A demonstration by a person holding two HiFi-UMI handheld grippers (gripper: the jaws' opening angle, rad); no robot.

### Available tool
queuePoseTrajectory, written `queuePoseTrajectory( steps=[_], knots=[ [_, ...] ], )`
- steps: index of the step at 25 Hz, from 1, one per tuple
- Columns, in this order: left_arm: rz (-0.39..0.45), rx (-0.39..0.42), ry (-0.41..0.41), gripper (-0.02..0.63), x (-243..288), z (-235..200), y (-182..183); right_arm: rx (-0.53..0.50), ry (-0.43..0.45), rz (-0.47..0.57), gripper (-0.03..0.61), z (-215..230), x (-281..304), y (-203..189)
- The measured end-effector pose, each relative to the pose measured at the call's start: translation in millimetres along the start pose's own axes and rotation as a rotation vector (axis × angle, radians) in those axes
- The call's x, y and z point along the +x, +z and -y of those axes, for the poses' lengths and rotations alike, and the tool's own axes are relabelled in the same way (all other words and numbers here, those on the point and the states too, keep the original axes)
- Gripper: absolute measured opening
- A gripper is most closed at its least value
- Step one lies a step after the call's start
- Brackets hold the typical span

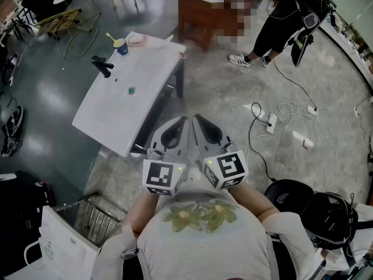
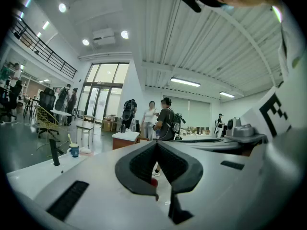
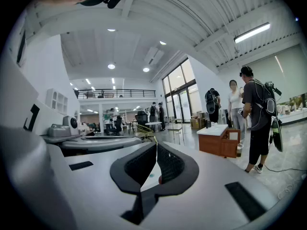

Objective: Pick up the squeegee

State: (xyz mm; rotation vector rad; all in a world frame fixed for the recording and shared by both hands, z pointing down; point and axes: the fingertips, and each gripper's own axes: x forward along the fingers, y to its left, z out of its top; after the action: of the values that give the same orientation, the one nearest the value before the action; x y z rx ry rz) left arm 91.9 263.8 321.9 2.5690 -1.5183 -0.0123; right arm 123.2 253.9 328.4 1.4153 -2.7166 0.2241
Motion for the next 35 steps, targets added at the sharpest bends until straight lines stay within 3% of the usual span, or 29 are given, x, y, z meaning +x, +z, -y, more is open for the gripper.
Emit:
queuePoseTrajectory(
  steps=[5, 11, 16, 35],
  knots=[
    [-0.001, 0.003, 0.001, 0.009, -5, 11, -6, 0.015, 0.008, 0.029, 0.026, 2, -11, -2],
    [-0.001, 0.000, 0.028, 0.009, -2, 18, -13, -0.055, 0.017, 0.062, 0.027, 9, -17, -2],
    [-0.004, -0.001, 0.027, 0.009, 8, 11, -12, -0.032, 0.008, 0.054, 0.028, 20, -9, -4],
    [-0.011, -0.010, 0.045, 0.008, 122, -113, 6, -0.075, 0.007, 0.006, 0.028, 70, 149, 19]
  ],
)
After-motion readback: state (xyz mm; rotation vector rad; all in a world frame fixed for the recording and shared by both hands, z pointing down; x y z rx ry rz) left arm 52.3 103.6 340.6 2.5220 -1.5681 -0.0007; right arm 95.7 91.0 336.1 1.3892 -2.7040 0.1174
